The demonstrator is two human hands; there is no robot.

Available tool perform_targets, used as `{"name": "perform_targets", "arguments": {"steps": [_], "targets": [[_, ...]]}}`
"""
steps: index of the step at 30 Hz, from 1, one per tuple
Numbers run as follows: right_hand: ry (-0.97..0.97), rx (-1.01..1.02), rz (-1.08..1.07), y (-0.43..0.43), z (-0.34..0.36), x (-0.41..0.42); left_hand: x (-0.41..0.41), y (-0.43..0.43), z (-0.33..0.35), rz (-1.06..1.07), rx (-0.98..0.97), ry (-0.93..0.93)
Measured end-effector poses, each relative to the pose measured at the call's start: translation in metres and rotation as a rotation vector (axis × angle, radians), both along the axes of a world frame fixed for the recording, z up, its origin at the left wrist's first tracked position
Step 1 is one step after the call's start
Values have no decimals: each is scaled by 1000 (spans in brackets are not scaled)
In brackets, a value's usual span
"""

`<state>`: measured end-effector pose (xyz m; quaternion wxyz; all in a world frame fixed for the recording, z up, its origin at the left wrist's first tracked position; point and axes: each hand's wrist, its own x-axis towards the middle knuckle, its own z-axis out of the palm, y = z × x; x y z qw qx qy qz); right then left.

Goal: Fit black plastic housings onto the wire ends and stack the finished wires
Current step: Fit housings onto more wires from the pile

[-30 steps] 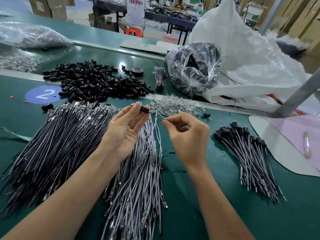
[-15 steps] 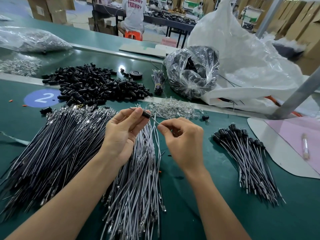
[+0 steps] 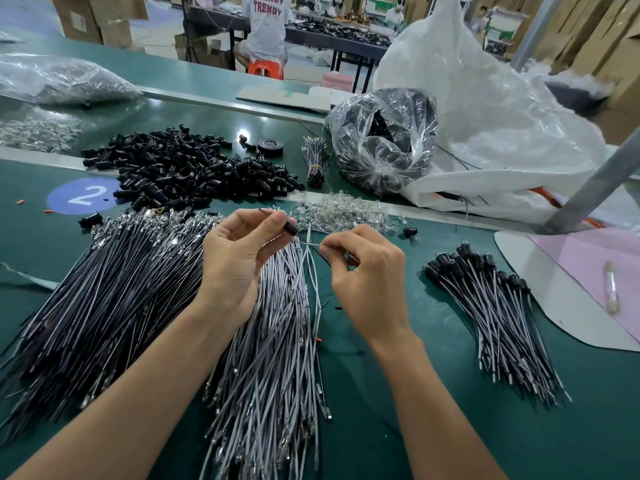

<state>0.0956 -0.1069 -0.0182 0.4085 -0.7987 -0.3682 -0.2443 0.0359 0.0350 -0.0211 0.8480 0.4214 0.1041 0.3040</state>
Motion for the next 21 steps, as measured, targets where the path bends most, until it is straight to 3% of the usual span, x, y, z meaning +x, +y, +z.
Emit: {"name": "perform_targets", "arguments": {"steps": [21], "targets": [[70,194,-24,6,-2,-8,0,-6,1,-27,-86,44]]}}
